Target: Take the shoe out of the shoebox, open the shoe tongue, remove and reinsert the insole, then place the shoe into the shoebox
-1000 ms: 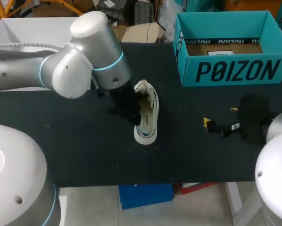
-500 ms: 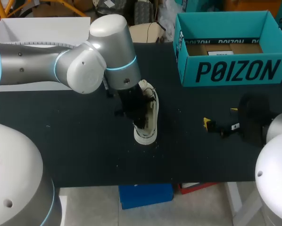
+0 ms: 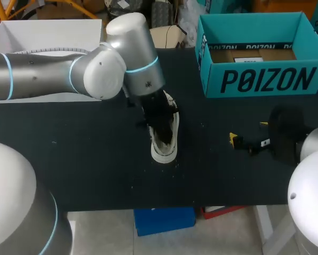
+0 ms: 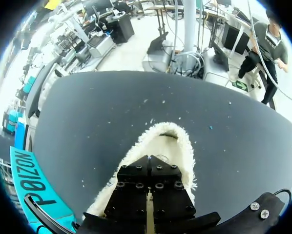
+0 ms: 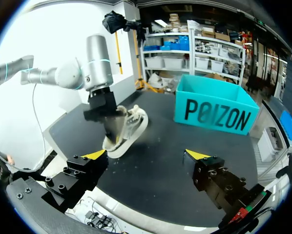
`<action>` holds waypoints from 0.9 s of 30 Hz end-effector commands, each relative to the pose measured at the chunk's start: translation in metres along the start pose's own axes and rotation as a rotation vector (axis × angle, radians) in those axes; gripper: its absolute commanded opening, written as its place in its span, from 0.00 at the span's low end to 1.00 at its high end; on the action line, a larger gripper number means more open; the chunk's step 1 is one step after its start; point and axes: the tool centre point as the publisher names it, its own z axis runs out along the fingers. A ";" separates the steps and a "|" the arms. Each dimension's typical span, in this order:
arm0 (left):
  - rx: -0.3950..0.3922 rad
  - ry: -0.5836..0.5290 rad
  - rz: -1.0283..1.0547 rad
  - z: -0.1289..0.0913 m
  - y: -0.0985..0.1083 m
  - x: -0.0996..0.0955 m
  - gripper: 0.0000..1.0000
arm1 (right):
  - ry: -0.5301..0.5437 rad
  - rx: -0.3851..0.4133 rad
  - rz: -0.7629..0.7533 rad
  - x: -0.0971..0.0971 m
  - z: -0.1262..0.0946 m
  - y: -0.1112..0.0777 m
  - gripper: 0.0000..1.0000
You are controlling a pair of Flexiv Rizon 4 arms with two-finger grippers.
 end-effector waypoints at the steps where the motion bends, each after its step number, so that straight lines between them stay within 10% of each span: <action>1: 0.036 -0.199 -0.025 -0.048 -0.002 0.024 0.00 | -0.003 -0.001 0.001 0.001 0.001 -0.001 1.00; 13: -0.008 -0.654 -0.211 -0.135 0.032 0.043 0.00 | -0.003 -0.001 0.001 0.001 0.001 -0.001 1.00; 27: -0.055 -0.680 -0.282 -0.135 0.089 0.003 0.00 | -0.003 -0.001 0.001 0.001 0.001 -0.001 1.00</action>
